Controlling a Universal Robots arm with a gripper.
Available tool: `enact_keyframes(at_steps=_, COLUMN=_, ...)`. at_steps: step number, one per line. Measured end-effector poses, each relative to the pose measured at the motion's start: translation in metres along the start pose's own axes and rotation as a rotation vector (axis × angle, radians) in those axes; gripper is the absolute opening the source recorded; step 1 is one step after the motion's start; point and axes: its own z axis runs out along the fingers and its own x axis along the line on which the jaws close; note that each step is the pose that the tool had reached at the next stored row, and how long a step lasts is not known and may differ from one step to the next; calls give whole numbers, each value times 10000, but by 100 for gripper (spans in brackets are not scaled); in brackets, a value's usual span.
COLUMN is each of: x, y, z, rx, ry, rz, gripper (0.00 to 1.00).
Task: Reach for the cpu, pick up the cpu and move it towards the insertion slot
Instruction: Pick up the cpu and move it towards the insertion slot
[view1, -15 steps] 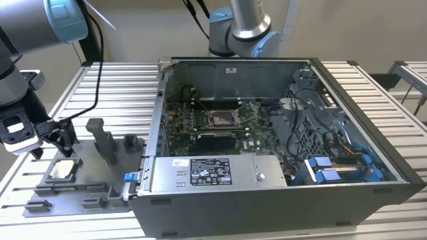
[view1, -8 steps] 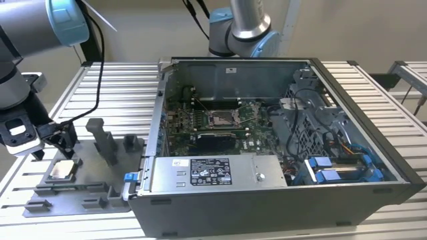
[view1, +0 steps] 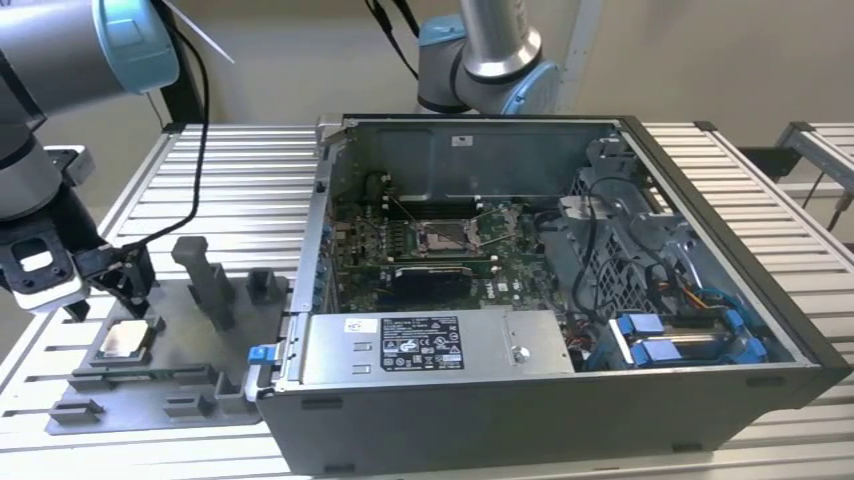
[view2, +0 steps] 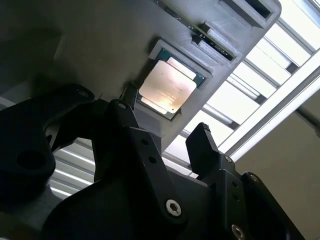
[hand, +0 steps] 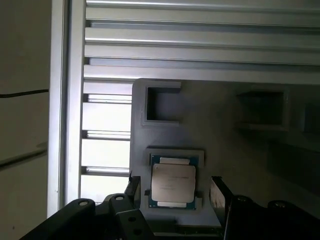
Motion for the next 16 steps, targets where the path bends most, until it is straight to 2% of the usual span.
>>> enact_keyframes(at_steps=6, x=0, y=-25, z=33, rx=0, ry=0, rz=11, gripper=100)
enact_keyframes(at_steps=12, x=2, y=-112, z=90, rx=0, ry=-2, rz=75, gripper=100)
enact_keyframes(at_steps=16, x=2, y=-119, z=143, rx=-1, ry=-4, rz=96, gripper=100)
